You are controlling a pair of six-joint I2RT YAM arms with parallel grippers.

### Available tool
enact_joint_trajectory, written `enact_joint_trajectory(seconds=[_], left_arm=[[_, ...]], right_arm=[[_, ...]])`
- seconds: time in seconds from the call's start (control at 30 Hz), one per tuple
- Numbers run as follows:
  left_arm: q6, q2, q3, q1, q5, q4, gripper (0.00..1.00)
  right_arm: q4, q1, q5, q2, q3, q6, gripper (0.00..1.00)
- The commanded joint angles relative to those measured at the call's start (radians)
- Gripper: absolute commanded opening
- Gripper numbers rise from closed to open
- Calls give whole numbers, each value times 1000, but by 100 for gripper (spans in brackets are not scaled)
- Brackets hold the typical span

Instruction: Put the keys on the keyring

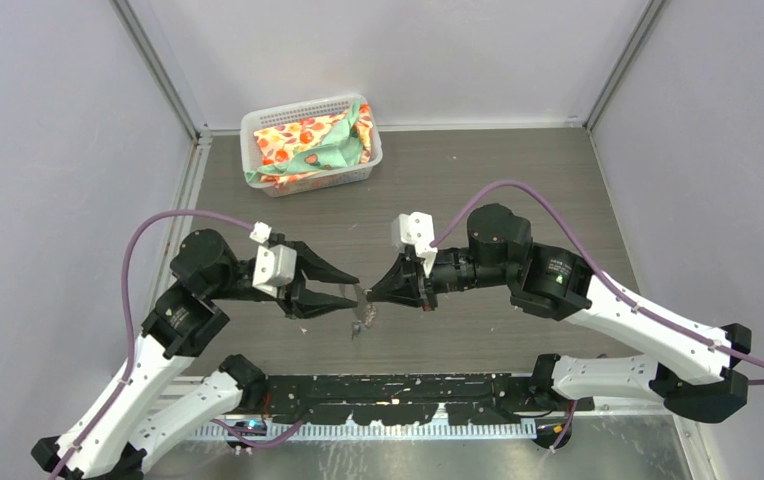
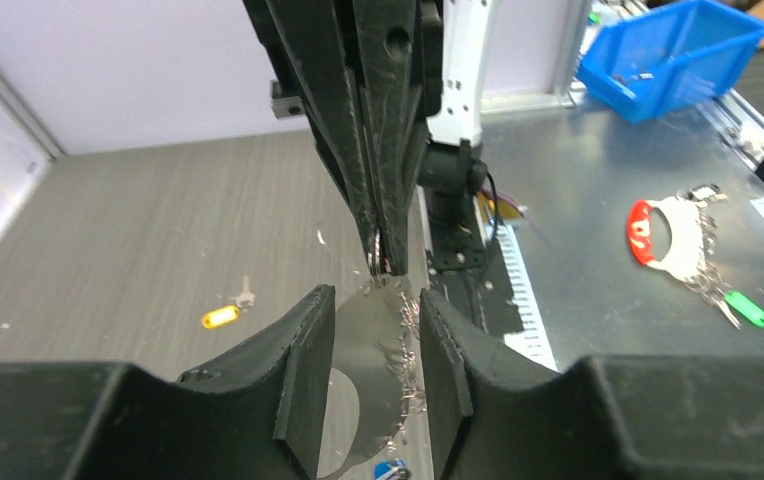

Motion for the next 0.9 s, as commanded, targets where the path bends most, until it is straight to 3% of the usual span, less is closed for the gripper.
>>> enact_joint_trajectory(seconds=[0.0, 0.23, 0.5, 0.73, 0.87], left_arm=[[41, 29, 38, 1, 91, -58, 37], [88, 46, 50, 2, 72, -74, 30], [154, 58, 54, 1, 94, -136, 9], [256, 127, 111, 1, 125, -254, 14], [304, 129, 120, 2, 114, -300, 1]], right_arm=[[21, 4, -31, 17, 59, -28, 1], [-17, 4, -33, 61, 96, -64, 1], [-77, 5, -38, 96, 147, -95, 1], [-124, 6, -58, 136, 198, -121, 1], [-125, 7, -50, 122, 188, -128, 1]])
